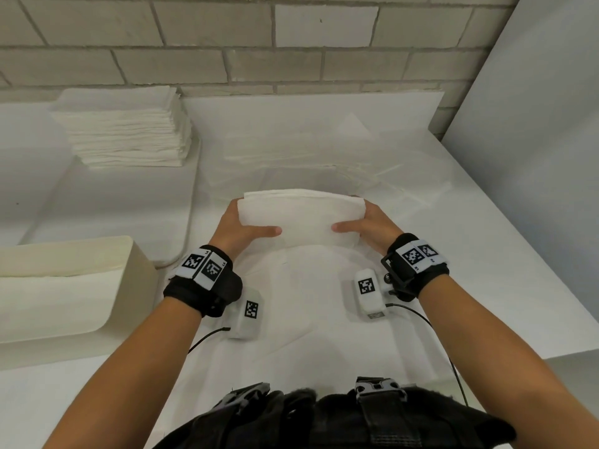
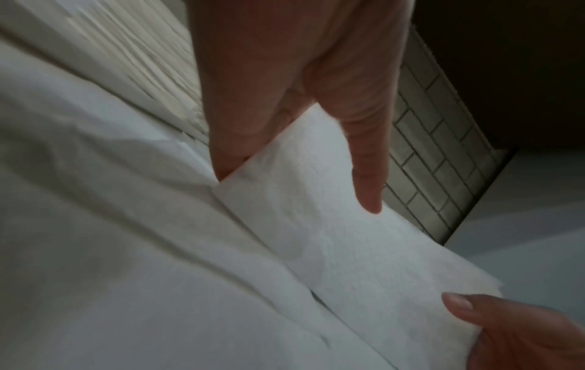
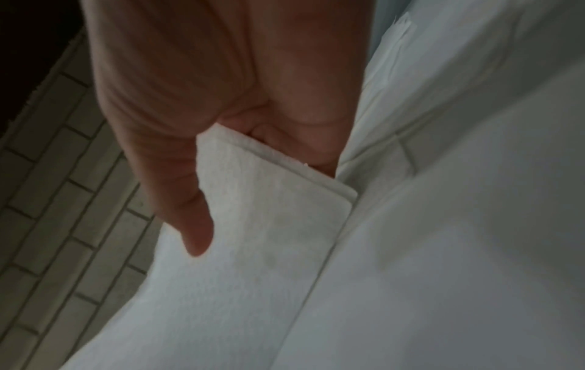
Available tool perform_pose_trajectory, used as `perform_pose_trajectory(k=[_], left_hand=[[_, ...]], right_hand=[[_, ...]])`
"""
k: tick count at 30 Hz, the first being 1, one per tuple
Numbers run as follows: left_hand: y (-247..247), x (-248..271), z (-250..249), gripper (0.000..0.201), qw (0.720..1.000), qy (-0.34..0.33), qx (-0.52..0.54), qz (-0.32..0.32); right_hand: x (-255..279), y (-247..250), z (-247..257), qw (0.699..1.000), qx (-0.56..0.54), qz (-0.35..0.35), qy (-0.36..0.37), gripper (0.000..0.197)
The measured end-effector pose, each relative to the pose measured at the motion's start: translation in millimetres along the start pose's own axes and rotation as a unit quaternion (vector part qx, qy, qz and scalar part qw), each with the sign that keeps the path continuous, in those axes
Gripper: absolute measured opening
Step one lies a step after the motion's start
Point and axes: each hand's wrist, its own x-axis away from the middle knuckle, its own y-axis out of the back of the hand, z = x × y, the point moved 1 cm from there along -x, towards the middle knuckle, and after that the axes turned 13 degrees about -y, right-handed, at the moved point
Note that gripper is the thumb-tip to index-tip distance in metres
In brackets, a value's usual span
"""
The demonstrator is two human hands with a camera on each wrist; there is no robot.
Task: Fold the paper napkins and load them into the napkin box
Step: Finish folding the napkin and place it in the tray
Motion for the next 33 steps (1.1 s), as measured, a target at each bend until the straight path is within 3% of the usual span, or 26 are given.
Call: perform_pose_trajectory(k=[2,5,7,12,16,20,24,26,30,33], left_hand=[[-1,0,0,0.088,1.0,-0.001,0.004,0.013],[2,-2,-2,0.041,1.0,-0.009,-0.01,0.018],[2,-2,-4,0.032,1.0,-0.01,-0.013,0.027],[-10,0,-12,0.046,0.999,-0.026,0.025,0.023],[-10,-3,-17,0.032,0.998,-0.027,0.049,-0.039],[-9,-1,-3,0.037,0.999,0.036,0.006,-0.04],[-5,2,-5,0.034,0.997,0.027,0.038,-0.065],[-5,3,-5,0.033,0.997,0.031,0.036,-0.058],[-11,3,0,0.032,0.997,0.067,0.019,-0.028],[-10,1,-5,0.042,0.998,0.044,0.002,-0.036]], right_hand=[[-2,-1,1,1.0,-0.007,0.009,-0.002,0.045],[-3,2,5,1.0,0.009,0.011,0.002,0.038],[-4,3,7,0.998,0.059,0.016,-0.005,0.037],[-7,-5,17,0.994,0.106,-0.001,0.02,0.024],[-12,0,28,0.995,0.078,-0.043,0.037,0.032],[-16,-2,15,0.991,0.123,-0.045,-0.016,0.032],[-11,-3,18,0.997,0.066,-0.036,0.003,0.026],[-10,-2,20,0.998,0.059,-0.029,0.002,0.031],[-16,-4,13,0.988,0.143,-0.044,-0.041,0.038],[-15,-2,15,0.993,0.102,-0.048,-0.02,0.03]])
